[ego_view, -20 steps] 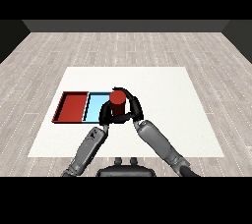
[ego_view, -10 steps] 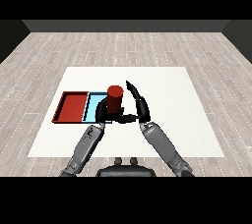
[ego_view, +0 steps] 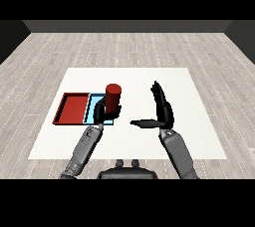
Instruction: Pick the red can and put it in the red box
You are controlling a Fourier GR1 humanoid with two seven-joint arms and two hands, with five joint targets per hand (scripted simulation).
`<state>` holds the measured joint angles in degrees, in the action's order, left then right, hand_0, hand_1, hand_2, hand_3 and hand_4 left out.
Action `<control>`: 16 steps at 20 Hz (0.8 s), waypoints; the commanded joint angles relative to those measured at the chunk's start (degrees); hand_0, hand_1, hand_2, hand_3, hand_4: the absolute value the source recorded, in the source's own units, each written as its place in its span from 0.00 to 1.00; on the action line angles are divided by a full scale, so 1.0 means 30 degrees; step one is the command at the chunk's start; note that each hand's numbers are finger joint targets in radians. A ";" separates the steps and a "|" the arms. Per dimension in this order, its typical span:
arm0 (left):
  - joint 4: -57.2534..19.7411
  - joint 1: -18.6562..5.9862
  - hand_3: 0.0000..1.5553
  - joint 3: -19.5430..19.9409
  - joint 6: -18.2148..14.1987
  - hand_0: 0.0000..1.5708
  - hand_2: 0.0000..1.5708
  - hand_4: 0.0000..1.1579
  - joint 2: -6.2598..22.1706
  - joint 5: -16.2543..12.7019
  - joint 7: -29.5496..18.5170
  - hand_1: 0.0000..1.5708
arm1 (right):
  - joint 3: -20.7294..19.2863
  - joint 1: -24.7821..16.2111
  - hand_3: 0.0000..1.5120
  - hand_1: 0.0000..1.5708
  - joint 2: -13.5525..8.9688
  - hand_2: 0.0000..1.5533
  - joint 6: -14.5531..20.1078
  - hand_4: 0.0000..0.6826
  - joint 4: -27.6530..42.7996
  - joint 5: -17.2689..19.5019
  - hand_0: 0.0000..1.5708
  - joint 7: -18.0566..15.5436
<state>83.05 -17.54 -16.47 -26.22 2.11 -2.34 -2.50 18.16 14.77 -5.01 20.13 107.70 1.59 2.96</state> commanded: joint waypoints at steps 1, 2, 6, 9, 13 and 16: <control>0.0124 -0.0631 0.95 0.1851 0.0497 1.00 1.00 0.97 0.1305 -0.0237 0.0785 1.00 | -0.0687 -0.2211 0.00 0.00 -0.0468 0.00 -0.0132 0.00 0.1820 -0.0317 0.00 -0.0521; 0.0286 0.0373 0.95 0.1835 0.0749 1.00 1.00 0.97 0.1687 -0.0293 0.0093 1.00 | -0.1301 -0.3940 0.00 0.00 -0.1191 0.00 -0.1171 0.00 0.2028 -0.1640 0.00 -0.1846; 0.0225 0.0423 0.97 0.3628 0.0688 1.00 1.00 0.97 0.3603 -0.0206 0.0757 1.00 | -0.3861 -0.5554 0.00 0.00 -0.1890 0.00 -0.1884 0.00 0.1372 -0.3298 0.00 -0.3175; -0.1659 0.0213 0.97 0.5727 0.1521 1.00 1.00 0.98 0.5548 -0.0748 0.0667 1.00 | -0.4442 -0.6648 0.00 0.00 -0.1669 0.00 -0.1497 0.00 0.1520 -0.3396 0.00 -0.3345; -0.5191 0.0006 0.96 0.7363 0.2371 1.00 1.00 0.97 0.7151 -0.0981 0.0283 1.00 | -0.5396 -0.7670 0.00 0.00 -0.1963 0.00 -0.1757 0.00 0.0623 -0.3563 0.00 -0.3902; -0.8909 -0.1007 0.97 0.7328 0.2040 1.00 1.00 0.94 0.6994 -0.0042 -0.0592 1.00 | -0.6064 -0.6924 0.00 0.00 -0.2162 0.00 -0.1989 0.00 -0.1216 -0.3877 0.00 -0.3507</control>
<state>65.98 -19.25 3.21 -20.18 21.03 -3.90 -2.34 2.68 -5.33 -10.56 15.26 108.01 -8.71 -7.18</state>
